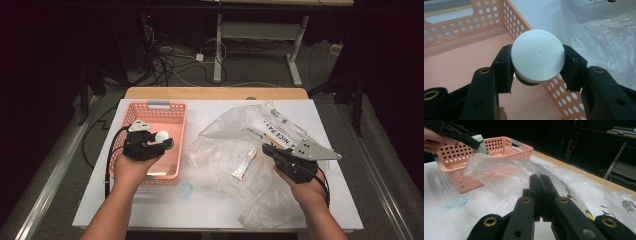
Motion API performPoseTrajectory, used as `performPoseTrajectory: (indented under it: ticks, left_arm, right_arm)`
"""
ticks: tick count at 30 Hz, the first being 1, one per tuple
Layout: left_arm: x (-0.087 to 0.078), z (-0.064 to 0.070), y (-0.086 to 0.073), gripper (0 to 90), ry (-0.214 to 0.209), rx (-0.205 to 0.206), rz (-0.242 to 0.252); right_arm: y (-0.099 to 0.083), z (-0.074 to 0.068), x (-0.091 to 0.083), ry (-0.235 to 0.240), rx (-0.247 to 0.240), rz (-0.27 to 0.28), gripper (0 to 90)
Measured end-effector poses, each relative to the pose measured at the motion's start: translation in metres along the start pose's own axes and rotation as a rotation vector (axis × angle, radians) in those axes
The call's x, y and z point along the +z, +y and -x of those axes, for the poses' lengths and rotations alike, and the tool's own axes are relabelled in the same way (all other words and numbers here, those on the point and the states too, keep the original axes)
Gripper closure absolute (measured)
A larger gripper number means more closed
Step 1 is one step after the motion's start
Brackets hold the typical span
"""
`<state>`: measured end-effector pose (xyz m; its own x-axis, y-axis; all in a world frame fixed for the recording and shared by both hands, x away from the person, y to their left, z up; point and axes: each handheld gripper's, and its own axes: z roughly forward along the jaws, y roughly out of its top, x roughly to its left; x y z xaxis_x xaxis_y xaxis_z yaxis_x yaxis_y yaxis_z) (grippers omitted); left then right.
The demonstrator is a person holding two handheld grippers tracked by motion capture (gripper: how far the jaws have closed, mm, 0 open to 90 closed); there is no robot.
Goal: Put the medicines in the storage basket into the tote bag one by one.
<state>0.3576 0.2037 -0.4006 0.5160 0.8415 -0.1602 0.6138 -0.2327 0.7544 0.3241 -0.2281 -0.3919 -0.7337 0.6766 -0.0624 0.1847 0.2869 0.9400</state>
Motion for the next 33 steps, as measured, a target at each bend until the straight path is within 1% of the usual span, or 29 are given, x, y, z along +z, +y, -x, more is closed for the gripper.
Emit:
performPoseTrajectory:
  ticks: [3, 5, 12, 16, 19, 21, 22, 25, 31, 33]
  left_arm:
    - [-0.007, 0.003, -0.006, 48.4, -0.009, -0.002, 0.027]
    - [-0.01, 0.006, -0.011, 48.4, -0.006, 0.007, 0.038]
    - [-0.016, 0.012, -0.03, 48.4, -0.008, 0.003, 0.086]
    - [-0.02, 0.014, -0.038, 48.4, -0.015, -0.007, 0.113]
    - [-0.02, 0.015, -0.044, 48.4, -0.022, -0.02, 0.12]
    - [-0.019, 0.016, -0.045, 48.4, -0.013, -0.009, 0.111]
    - [-0.019, 0.017, -0.046, 48.4, -0.011, -0.01, 0.113]
    - [-0.022, 0.018, -0.048, 48.4, -0.026, -0.024, 0.137]
    - [-0.028, 0.027, -0.05, 48.4, -0.036, -0.005, 0.156]
    - [-0.03, 0.031, -0.049, 48.4, -0.041, 0.007, 0.162]
  right_arm:
    - [0.0, 0.0, 0.0, -0.001, 0.0, 0.0, 90.0]
    - [0.0, -0.001, 0.0, 0.0, 0.0, -0.001, 90.0]
    - [-0.001, -0.002, 0.001, 0.0, -0.005, -0.006, 90.0]
    - [-0.001, -0.003, 0.002, 0.002, -0.011, -0.012, 90.0]
    - [-0.001, -0.004, 0.002, 0.001, -0.009, -0.013, 90.0]
    - [-0.002, -0.004, 0.003, 0.004, -0.011, -0.013, 90.0]
    - [-0.002, -0.004, 0.003, 0.005, -0.012, -0.016, 90.0]
    - [-0.003, -0.004, 0.004, 0.004, -0.011, -0.022, 90.0]
    - [-0.003, -0.004, 0.004, 0.007, -0.01, -0.02, 90.0]
    - [-0.003, -0.004, 0.003, 0.007, -0.009, -0.02, 90.0]
